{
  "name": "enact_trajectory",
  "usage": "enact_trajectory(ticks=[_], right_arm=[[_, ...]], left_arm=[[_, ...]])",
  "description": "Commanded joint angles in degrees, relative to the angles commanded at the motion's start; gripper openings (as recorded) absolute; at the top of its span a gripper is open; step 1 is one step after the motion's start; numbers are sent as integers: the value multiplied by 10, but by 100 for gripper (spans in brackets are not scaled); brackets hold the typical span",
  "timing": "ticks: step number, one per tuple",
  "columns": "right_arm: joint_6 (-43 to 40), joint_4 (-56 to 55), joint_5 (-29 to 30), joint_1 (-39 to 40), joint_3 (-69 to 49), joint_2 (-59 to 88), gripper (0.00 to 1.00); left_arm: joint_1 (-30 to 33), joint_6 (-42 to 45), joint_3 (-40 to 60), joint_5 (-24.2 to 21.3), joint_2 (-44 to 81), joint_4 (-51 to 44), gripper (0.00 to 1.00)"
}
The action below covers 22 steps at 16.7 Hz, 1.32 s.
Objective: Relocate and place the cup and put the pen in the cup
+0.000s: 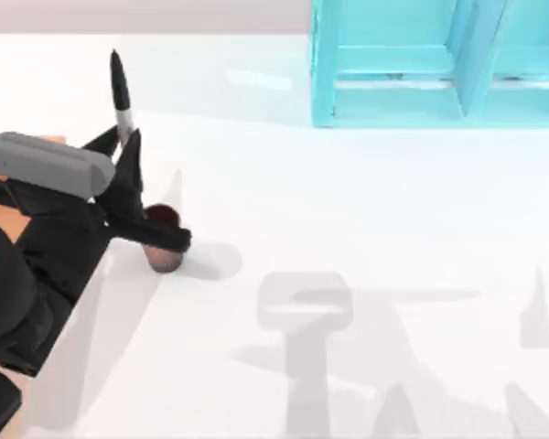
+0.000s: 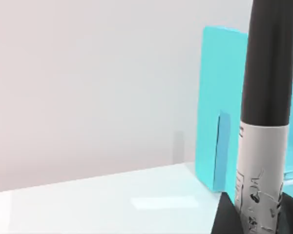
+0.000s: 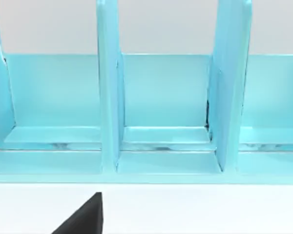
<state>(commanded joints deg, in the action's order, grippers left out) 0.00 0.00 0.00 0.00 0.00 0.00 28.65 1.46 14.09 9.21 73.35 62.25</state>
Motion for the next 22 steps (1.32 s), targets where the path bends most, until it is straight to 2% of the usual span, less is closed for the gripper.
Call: enact_trajectory(ticks=[4, 11, 22], right_arm=[[0, 0, 0, 0, 0, 0, 100], [0, 0, 0, 0, 0, 0, 100], [0, 0, 0, 0, 0, 0, 100]], left_arm=[[-6, 8, -46, -4, -33, 76, 0], [-4, 9, -46, -4, -31, 81, 0], [-24, 5, 21, -25, 144, 189, 0]])
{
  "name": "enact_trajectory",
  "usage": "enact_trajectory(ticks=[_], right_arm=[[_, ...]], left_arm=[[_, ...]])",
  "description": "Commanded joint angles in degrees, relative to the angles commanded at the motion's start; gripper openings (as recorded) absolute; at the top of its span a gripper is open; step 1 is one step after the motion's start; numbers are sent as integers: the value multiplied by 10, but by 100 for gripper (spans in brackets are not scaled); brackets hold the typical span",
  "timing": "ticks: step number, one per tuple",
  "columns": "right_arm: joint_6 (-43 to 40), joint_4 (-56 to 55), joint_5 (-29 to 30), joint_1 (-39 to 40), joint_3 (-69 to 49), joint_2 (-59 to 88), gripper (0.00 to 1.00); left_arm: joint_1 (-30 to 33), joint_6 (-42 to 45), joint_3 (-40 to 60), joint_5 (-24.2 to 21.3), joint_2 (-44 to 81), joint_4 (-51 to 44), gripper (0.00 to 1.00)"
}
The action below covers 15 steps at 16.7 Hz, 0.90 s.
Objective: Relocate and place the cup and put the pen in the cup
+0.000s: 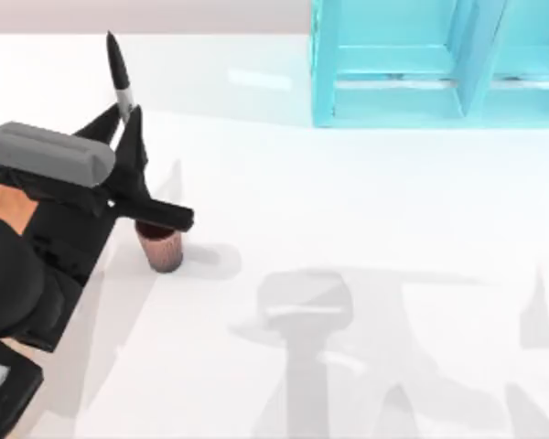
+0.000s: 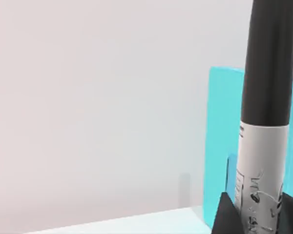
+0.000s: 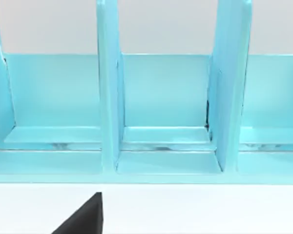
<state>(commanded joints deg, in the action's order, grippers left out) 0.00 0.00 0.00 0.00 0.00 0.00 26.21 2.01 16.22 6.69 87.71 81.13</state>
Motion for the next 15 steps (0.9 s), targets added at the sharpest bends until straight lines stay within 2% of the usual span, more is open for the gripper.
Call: enact_trajectory(ticks=[3, 15], right_arm=[[0, 0, 0, 0, 0, 0, 100], [0, 0, 0, 0, 0, 0, 100]], left_arm=[[0, 0, 0, 0, 0, 0, 0], [0, 0, 0, 0, 0, 0, 90]])
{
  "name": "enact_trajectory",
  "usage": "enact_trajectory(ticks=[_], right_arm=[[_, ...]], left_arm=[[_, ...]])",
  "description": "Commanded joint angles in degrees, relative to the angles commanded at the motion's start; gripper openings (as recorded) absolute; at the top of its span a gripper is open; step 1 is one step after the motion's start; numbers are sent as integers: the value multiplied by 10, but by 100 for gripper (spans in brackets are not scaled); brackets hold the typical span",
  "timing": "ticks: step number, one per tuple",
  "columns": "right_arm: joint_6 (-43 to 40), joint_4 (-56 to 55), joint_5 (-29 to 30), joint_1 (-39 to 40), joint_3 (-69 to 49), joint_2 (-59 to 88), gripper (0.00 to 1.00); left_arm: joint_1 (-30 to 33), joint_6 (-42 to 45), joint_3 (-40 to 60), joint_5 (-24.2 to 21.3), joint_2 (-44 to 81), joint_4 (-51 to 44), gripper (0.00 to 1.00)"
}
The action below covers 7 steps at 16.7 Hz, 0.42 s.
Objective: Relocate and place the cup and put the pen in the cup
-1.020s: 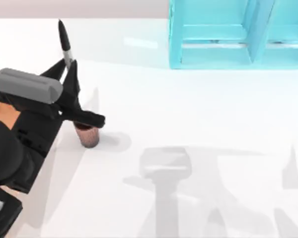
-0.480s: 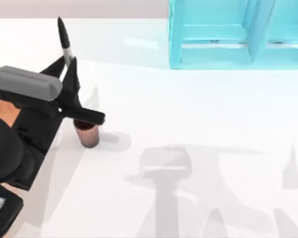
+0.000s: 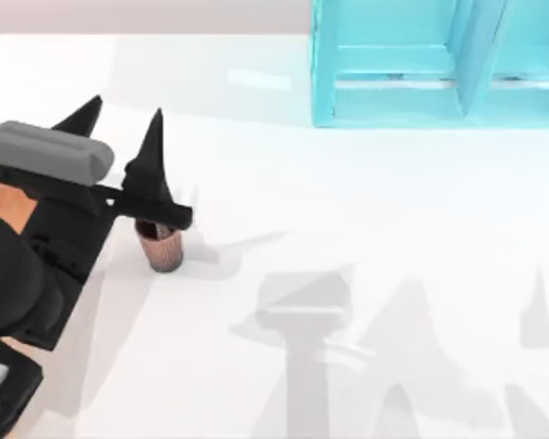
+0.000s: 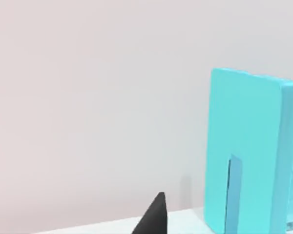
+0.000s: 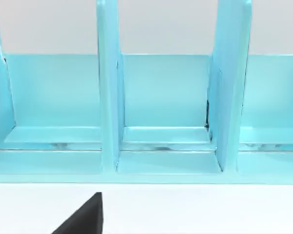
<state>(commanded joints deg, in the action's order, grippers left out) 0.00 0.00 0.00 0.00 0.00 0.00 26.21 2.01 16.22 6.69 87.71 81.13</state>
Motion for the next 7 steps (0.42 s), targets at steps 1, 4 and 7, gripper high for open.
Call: enact_trajectory(ticks=[1, 4, 7], right_arm=[[0, 0, 0, 0, 0, 0, 100], [0, 0, 0, 0, 0, 0, 100], [0, 0, 0, 0, 0, 0, 100]], left_arm=[[0, 0, 0, 0, 0, 0, 98], [0, 0, 0, 0, 0, 0, 100], [0, 0, 0, 0, 0, 0, 100]])
